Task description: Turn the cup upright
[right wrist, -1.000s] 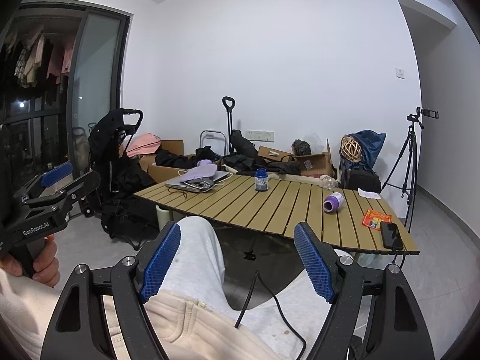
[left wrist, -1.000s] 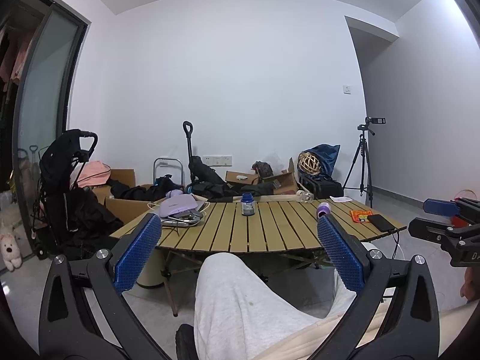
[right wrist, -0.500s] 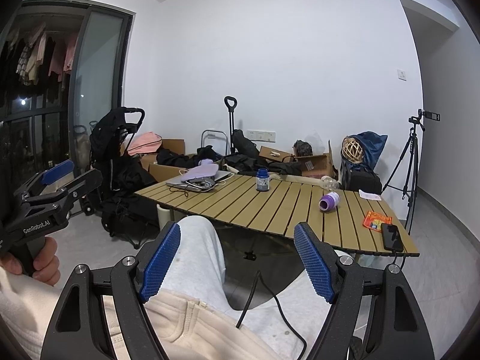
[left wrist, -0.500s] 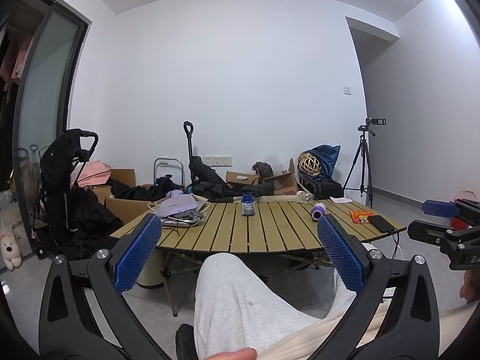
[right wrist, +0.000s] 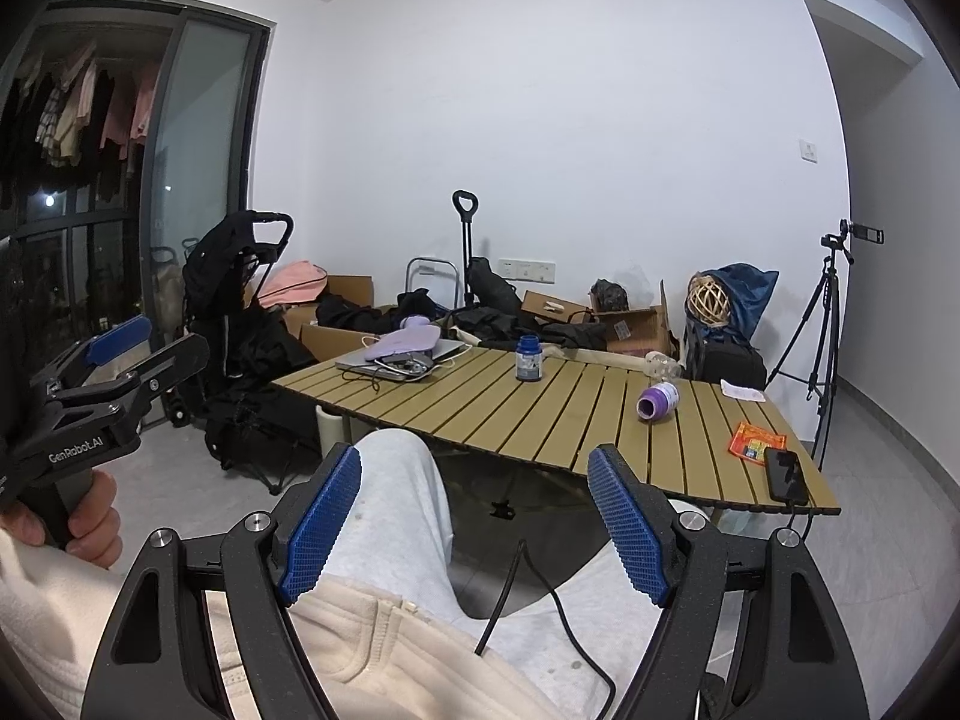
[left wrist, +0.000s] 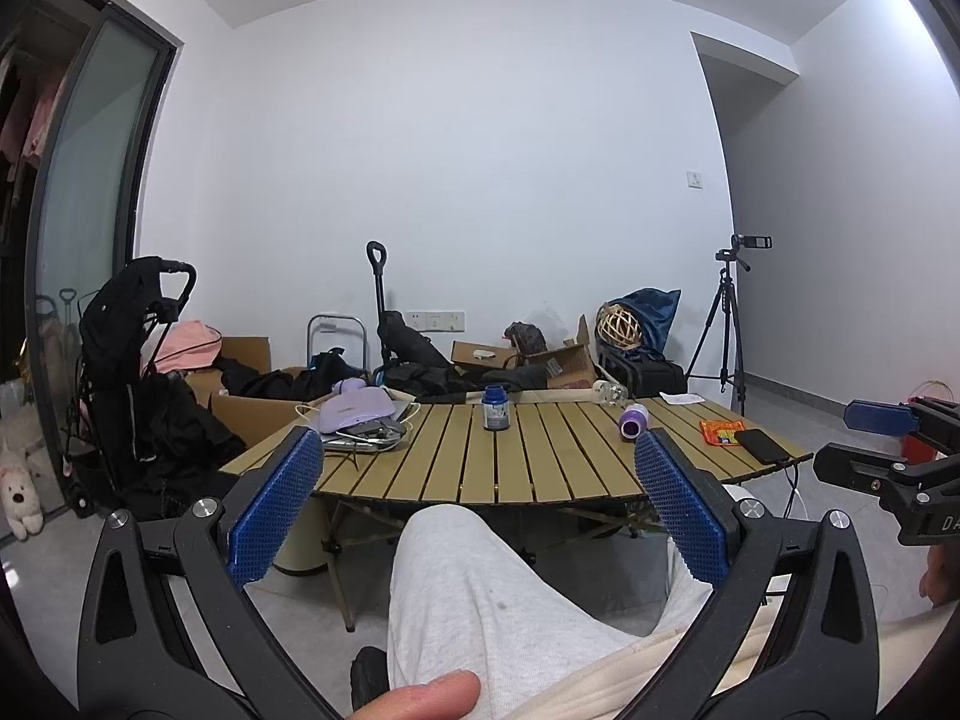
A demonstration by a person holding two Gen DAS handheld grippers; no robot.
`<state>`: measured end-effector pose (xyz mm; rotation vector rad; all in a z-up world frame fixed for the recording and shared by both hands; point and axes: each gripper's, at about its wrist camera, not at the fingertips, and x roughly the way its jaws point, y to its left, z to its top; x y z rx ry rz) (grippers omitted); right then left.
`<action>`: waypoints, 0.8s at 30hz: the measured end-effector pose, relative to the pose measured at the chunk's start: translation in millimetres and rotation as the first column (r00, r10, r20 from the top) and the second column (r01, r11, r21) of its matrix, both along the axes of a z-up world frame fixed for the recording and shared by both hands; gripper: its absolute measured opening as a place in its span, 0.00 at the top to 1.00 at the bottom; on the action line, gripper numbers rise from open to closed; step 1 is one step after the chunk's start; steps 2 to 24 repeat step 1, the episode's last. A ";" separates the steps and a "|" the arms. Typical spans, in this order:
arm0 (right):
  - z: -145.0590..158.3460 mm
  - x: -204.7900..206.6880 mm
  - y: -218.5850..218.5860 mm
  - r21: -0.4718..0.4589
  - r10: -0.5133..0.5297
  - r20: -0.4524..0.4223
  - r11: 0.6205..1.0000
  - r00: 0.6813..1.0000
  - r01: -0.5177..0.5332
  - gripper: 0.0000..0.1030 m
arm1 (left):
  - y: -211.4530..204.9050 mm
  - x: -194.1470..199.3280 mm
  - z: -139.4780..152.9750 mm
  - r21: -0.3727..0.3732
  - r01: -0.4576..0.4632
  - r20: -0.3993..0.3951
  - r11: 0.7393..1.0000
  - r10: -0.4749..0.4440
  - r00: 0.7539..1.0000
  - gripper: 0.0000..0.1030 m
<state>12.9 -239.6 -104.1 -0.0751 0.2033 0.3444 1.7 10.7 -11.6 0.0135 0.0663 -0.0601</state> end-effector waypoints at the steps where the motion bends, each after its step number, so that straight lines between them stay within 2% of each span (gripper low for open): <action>1: -0.3 0.0 -0.1 -0.002 0.002 0.001 1.000 1.000 -0.002 0.20 | -0.7 -0.5 0.2 0.000 0.000 0.001 1.000 0.000 1.000 0.00; 24: -0.3 0.0 -0.1 -0.002 0.002 0.001 1.000 1.000 -0.002 0.20 | -0.7 -0.5 0.2 0.000 0.000 0.001 1.000 0.000 1.000 0.00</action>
